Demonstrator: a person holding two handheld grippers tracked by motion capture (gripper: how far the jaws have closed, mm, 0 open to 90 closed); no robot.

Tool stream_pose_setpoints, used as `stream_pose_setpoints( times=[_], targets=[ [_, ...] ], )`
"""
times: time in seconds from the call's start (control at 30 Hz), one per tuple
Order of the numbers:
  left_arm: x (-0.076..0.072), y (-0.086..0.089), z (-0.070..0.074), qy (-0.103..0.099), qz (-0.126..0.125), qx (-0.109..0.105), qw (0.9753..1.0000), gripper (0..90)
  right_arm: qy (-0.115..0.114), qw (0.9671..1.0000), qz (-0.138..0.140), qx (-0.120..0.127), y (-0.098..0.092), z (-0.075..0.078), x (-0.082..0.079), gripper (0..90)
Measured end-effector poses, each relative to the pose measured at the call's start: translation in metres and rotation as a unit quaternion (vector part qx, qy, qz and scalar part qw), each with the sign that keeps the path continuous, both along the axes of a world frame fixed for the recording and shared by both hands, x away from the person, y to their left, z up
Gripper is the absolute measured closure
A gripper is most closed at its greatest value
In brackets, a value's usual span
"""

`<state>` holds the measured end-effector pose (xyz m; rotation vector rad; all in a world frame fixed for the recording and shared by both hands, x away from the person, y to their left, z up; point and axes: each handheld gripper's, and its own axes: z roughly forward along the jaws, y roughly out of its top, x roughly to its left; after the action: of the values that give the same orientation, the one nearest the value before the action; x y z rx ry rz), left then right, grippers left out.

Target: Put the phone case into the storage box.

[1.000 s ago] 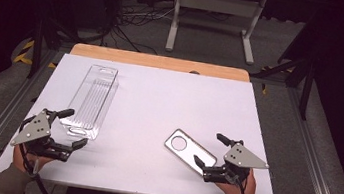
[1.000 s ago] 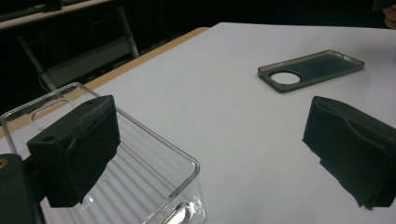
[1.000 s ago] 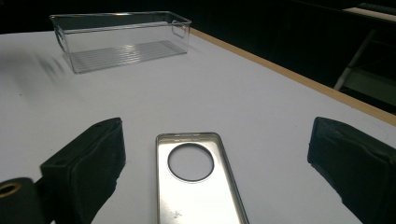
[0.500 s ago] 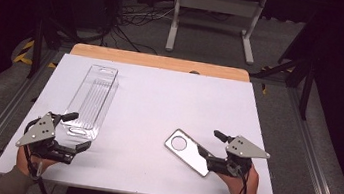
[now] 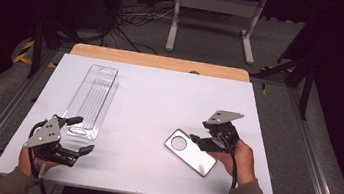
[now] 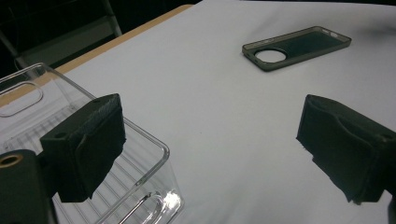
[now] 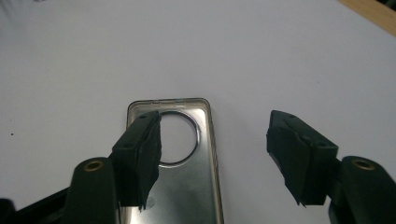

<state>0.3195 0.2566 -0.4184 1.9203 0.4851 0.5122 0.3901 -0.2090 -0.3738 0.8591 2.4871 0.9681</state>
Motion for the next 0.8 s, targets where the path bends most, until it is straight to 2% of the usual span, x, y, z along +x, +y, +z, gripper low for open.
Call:
stream_pose_setpoints(
  times=[0.07,0.2,0.23,0.3,0.37,0.4,0.5,0.63,0.8],
  targets=[
    [0.000,0.000,0.000,0.001,-0.001,0.002,1.0000,9.1,0.004,1.0000,0.002,-0.006,0.004,0.000,0.004,39.5],
    [-0.001,0.000,-0.001,0.002,-0.006,0.006,1.0000,9.2,0.043,0.9983,0.004,-0.039,0.020,-0.004,0.020,43.0],
    [-0.001,0.000,-0.001,-0.001,-0.006,0.005,1.0000,9.3,0.065,0.9963,0.009,-0.056,0.028,-0.007,0.028,44.7],
    [-0.001,-0.001,-0.001,-0.001,-0.008,0.008,0.9999,9.3,0.071,0.9954,0.010,-0.063,0.031,-0.008,0.031,45.7],
    [-0.002,-0.001,-0.001,-0.002,-0.007,0.008,0.9999,9.5,0.092,0.9917,0.014,-0.089,0.042,-0.014,0.041,48.9],
    [-0.001,-0.001,-0.001,0.001,-0.012,0.011,0.9999,9.5,0.092,0.9917,0.014,-0.089,0.042,-0.014,0.041,48.9],
    [-0.001,-0.001,-0.002,0.003,-0.014,0.012,0.9998,10.7,0.111,0.9866,0.016,-0.118,0.051,-0.023,0.052,52.8],
    [-0.002,-0.001,-0.002,0.004,-0.015,0.014,0.9998,11.3,0.146,0.9774,0.012,-0.153,0.057,-0.035,0.064,57.2],
    [-0.001,-0.001,-0.002,0.005,-0.015,0.015,0.9998,11.7,0.157,0.9732,0.005,-0.169,0.059,-0.042,0.071,65.5]
  ],
)
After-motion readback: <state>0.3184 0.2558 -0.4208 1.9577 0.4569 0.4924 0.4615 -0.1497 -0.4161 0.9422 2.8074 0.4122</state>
